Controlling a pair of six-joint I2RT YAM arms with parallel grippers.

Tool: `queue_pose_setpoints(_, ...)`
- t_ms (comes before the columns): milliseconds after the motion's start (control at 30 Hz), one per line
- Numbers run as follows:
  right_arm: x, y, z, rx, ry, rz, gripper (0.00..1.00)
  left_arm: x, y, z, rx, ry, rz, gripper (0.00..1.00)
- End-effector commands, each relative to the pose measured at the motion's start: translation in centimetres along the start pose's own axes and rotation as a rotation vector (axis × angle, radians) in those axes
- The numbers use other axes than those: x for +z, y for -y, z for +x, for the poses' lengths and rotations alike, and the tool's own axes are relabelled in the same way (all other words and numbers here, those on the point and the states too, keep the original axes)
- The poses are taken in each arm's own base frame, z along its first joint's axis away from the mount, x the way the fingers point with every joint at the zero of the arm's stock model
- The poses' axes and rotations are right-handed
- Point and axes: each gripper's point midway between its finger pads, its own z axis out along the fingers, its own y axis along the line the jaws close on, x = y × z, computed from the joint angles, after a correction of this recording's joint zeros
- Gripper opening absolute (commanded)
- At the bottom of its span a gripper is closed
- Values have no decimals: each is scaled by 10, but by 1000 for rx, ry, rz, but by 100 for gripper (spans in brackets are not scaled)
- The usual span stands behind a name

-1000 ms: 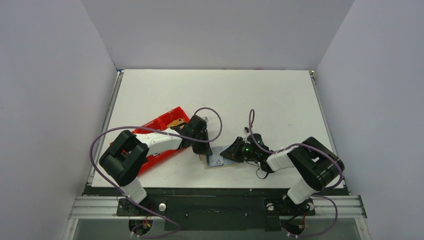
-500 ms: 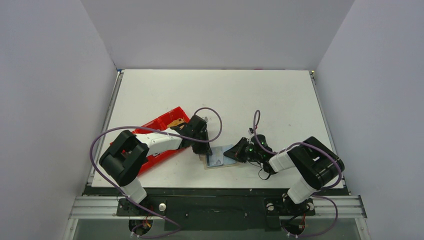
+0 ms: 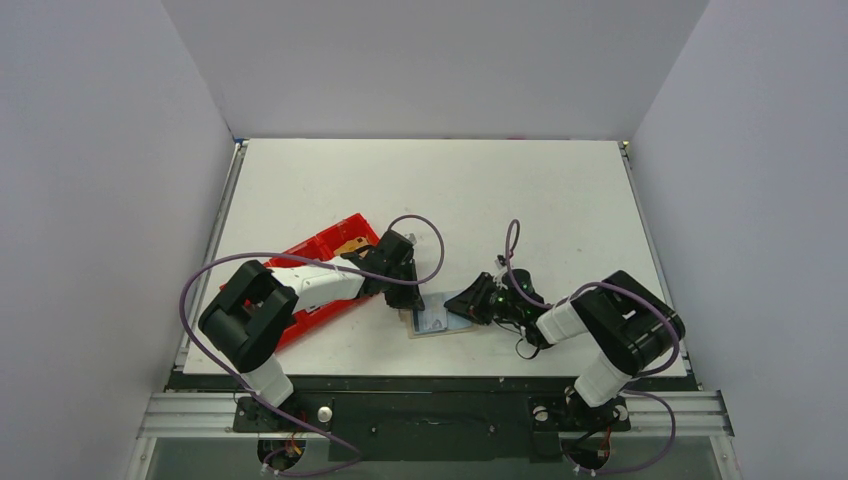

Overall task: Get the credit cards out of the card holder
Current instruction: Remove the credit card from the card holder.

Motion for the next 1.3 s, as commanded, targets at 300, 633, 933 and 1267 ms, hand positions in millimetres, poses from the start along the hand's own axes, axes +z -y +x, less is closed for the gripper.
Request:
queue_pose_setpoints(300, 9, -17, 1, -20, -3, -74, 6, 13, -26, 16, 3, -43, -95, 0)
queue_pose_setpoints(633, 6, -17, -2, -40, 10, -64, 0, 12, -29, 18, 1, -47, -98, 0)
queue_pose_setpoints(933, -5, 5, -12, -115, 54, 61, 0, 9, -38, 17, -4, -39, -114, 0)
queue_pose_setpoints(1267, -13, 8, -18, -139, 74, 89, 0, 7, -36, 14, 4, -31, -111, 0)
